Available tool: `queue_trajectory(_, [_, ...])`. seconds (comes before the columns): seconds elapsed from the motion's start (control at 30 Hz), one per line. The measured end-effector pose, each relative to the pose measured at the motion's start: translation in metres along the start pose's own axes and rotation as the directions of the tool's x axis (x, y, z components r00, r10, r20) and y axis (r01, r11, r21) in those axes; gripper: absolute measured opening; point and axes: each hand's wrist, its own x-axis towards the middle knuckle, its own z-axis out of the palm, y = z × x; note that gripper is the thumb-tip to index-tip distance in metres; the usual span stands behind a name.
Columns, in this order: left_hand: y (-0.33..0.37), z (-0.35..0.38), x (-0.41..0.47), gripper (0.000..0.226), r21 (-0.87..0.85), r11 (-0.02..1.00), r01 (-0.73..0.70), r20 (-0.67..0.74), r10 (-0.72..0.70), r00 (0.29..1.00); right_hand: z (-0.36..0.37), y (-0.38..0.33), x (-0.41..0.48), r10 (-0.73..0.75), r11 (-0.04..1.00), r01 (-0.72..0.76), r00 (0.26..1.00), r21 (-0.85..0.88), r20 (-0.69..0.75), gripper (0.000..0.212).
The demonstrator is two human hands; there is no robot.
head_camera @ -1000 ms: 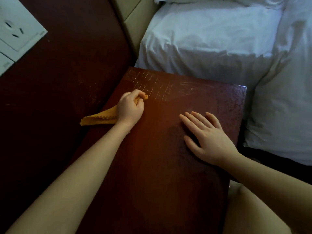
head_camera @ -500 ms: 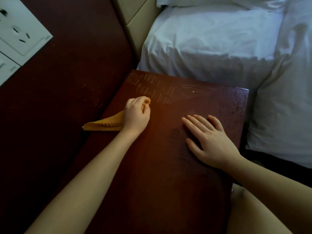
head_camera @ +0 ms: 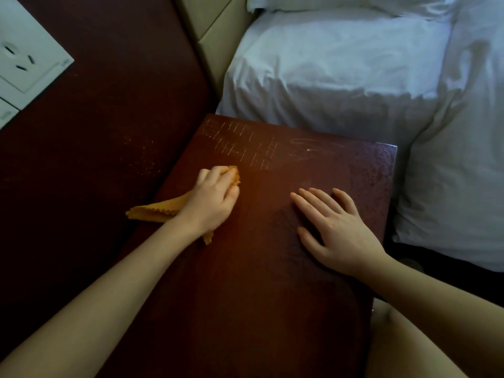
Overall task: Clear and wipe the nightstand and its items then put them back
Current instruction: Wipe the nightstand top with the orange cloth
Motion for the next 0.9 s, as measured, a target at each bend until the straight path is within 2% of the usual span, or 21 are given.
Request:
queue_trajectory(0.07, [0.001, -0.005, 0.010, 0.046, 0.044, 0.993, -0.110, 0.056, 0.108, 0.993, 0.000, 0.000, 0.000, 0.000, 1.000, 0.000, 1.000, 0.010, -0.010, 0.062])
queue_trajectory(0.13, [-0.007, -0.013, 0.023, 0.046, 0.165, 0.977, -0.134, 0.061, 0.125, 0.990, -0.001, 0.000, 0.000, -0.002, 1.000, 0.003, 1.000, 0.009, -0.016, 0.062])
queue_trajectory(0.27, [-0.027, -0.015, 0.021, 0.047, 0.299, 0.953, 0.056, -0.042, -0.046, 0.998, 0.000, 0.001, -0.001, -0.002, 1.000, 0.002, 1.000, 0.004, -0.010, 0.062])
queue_trajectory(0.33, [-0.029, -0.009, 0.008, 0.047, 0.285, 0.945, 0.160, -0.109, -0.134, 0.985, 0.000, 0.000, -0.001, -0.003, 1.000, 0.003, 1.000, 0.006, -0.007, 0.062])
queue_trajectory(0.4, [-0.025, -0.004, -0.002, 0.047, 0.238, 0.954, 0.183, -0.151, -0.150, 0.977, -0.001, -0.001, 0.000, -0.006, 1.000, 0.006, 1.000, 0.000, -0.004, 0.062])
queue_trajectory(0.5, [-0.010, 0.002, -0.003, 0.050, 0.125, 0.990, 0.061, -0.143, -0.043, 0.989, -0.001, 0.000, 0.000, -0.005, 1.000, 0.005, 1.000, -0.005, -0.006, 0.062])
queue_trajectory(0.6, [-0.005, 0.006, 0.011, 0.051, 0.090, 0.996, -0.019, -0.099, 0.027, 0.995, -0.001, 0.000, 0.001, -0.004, 1.000, 0.004, 1.000, -0.003, -0.008, 0.062])
queue_trajectory(0.77, [-0.012, 0.006, 0.031, 0.044, 0.057, 0.985, 0.163, -0.186, -0.150, 0.971, 0.000, 0.000, 0.000, 0.000, 1.000, 0.001, 1.000, 0.008, -0.012, 0.062])
queue_trajectory(0.9, [-0.004, 0.012, 0.020, 0.042, 0.094, 0.967, 0.238, -0.271, -0.205, 0.940, 0.000, 0.001, -0.001, 0.002, 1.000, -0.002, 1.000, 0.011, -0.007, 0.062])
